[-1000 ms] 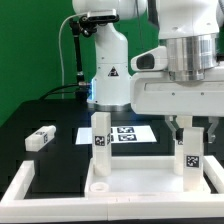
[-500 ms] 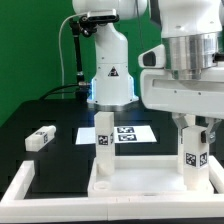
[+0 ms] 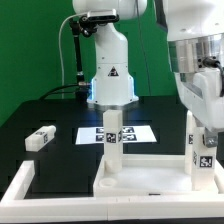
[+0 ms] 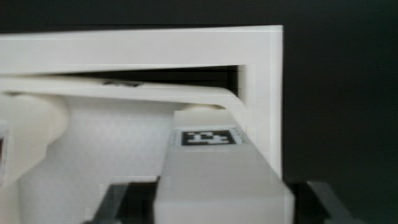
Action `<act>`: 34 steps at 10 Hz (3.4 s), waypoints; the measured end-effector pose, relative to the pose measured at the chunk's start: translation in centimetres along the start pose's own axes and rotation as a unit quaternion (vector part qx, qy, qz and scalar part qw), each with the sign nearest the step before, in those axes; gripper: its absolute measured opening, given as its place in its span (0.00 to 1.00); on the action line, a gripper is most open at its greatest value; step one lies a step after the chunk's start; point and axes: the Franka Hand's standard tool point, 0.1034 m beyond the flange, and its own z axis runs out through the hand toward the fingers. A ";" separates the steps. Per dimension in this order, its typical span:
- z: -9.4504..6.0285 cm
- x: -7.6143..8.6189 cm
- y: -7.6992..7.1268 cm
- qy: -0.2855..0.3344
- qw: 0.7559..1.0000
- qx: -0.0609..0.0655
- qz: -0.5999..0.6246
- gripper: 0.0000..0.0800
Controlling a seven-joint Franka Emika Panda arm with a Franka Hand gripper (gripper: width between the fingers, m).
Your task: Assemble desk
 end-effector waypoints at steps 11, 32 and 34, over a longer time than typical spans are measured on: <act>-0.1 -0.6 -0.6 0.014 0.991 0.010 0.134 0.79; -8.6 10.5 5.9 -0.002 0.935 0.053 -0.351 0.81; -8.7 12.1 6.9 0.001 0.884 0.050 -0.464 0.81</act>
Offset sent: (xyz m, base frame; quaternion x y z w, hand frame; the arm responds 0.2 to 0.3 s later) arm 0.0241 0.0040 0.0161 0.0361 0.0463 0.2947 0.9538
